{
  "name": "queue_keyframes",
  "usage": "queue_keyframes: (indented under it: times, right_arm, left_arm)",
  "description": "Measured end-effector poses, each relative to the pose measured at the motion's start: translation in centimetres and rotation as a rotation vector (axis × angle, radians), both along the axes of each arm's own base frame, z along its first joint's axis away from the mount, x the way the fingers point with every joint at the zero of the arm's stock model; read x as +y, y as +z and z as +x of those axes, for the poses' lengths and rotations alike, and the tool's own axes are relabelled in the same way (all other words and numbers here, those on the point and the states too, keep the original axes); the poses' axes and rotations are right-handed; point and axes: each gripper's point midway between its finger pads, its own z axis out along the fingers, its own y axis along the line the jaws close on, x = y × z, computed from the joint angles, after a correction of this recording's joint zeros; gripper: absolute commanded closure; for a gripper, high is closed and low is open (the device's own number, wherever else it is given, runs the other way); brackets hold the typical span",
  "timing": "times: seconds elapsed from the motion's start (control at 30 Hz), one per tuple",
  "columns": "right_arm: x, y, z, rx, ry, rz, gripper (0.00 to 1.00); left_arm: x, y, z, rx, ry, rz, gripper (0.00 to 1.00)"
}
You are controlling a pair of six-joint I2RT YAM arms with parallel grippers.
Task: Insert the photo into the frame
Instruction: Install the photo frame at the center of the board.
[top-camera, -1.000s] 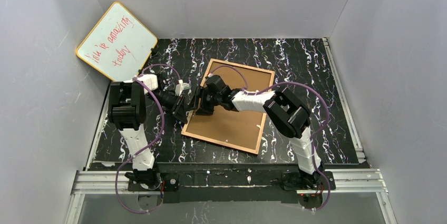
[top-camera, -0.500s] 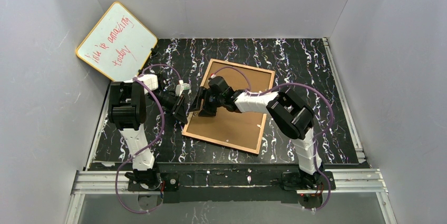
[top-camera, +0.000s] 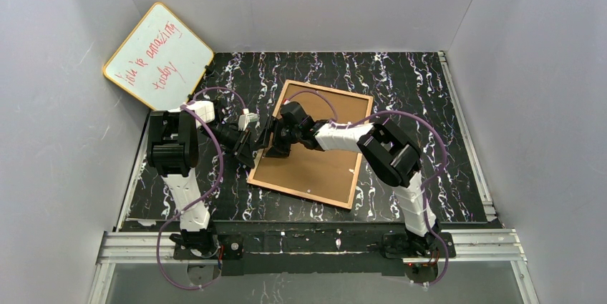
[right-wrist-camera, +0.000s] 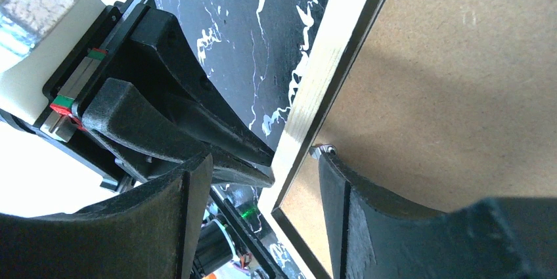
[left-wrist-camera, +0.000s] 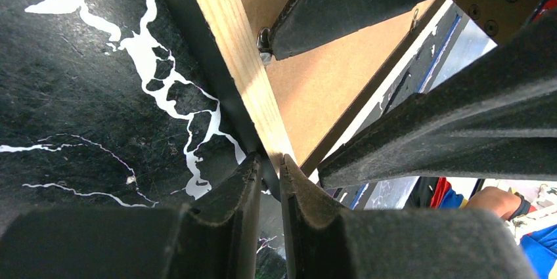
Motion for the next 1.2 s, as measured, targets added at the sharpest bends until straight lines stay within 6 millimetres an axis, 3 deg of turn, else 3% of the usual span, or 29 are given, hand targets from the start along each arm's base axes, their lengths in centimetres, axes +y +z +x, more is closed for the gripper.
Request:
queue_keyframes:
  times: [0.53,1.2]
  right_arm:
    - [-0.92,-0.07,-0.65,-0.01,-0.085,-0.031,0.3]
    - [-0.06,-0.17,-0.68,0.036,-0.071,-0.011,0.32]
  left_arm:
    - [0.0,0.0,-0.01,-0.001,-0.001,-0.002,0.86]
    - [-0.01,0.01,-0.02,-0.001,0.0,-0.004,0.86]
